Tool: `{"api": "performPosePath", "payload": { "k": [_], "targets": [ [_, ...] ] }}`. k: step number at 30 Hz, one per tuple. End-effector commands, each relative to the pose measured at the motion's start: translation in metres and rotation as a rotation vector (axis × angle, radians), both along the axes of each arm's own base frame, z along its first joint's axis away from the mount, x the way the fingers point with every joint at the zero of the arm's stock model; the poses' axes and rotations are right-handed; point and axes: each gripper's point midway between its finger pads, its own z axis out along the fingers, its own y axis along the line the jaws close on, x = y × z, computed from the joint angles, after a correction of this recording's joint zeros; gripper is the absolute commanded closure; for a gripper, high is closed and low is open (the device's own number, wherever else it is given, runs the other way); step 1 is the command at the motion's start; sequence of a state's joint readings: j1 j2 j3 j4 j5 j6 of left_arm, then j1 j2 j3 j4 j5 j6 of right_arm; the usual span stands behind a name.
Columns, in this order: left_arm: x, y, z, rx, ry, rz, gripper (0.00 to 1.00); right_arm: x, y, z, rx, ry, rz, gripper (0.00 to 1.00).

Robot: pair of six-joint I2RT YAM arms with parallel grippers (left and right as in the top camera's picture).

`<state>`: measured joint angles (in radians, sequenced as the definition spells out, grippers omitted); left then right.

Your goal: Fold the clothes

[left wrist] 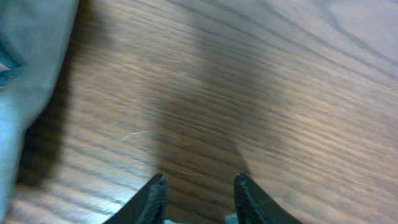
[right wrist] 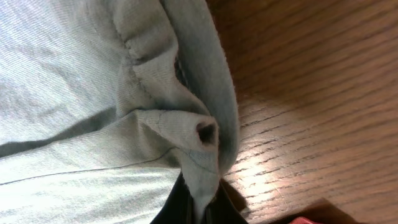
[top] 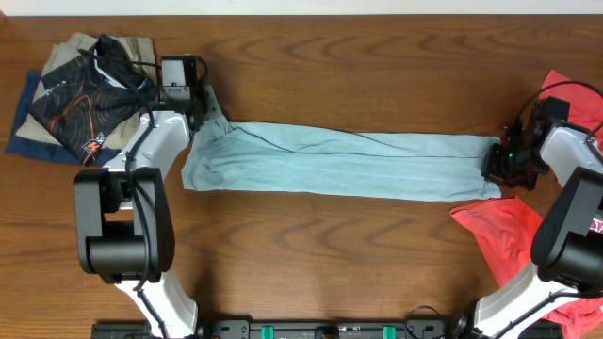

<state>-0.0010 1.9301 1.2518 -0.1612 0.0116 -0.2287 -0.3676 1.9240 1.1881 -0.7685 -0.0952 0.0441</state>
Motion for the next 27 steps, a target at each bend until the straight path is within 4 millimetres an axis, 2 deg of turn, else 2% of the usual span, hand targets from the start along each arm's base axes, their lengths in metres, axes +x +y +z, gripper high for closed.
{"api": "performPosePath", "payload": {
  "k": [1, 4, 14, 25, 27],
  "targets": [
    [0.005, -0.009, 0.021, -0.010, -0.037, -0.082, 0.54, -0.009, -0.009, -0.007, -0.056, 0.046, -0.008, 0.97],
    [0.001, -0.009, 0.024, -0.008, -0.029, -0.084, 0.48, -0.009, -0.010, -0.007, -0.056, 0.045, -0.008, 0.97],
    [-0.021, -0.011, 0.000, -0.007, 0.097, -0.097, 0.35, -0.008, -0.010, -0.007, -0.056, 0.044, -0.008, 0.96],
    [-0.027, -0.019, -0.026, -0.024, 0.152, -0.164, 0.34, -0.008, -0.009, -0.007, -0.056, 0.044, -0.008, 0.96],
    [-0.026, -0.019, -0.029, -0.018, 0.156, -0.174, 0.39, -0.008, -0.010, -0.007, -0.056, 0.044, -0.008, 0.96]
  ]
}}
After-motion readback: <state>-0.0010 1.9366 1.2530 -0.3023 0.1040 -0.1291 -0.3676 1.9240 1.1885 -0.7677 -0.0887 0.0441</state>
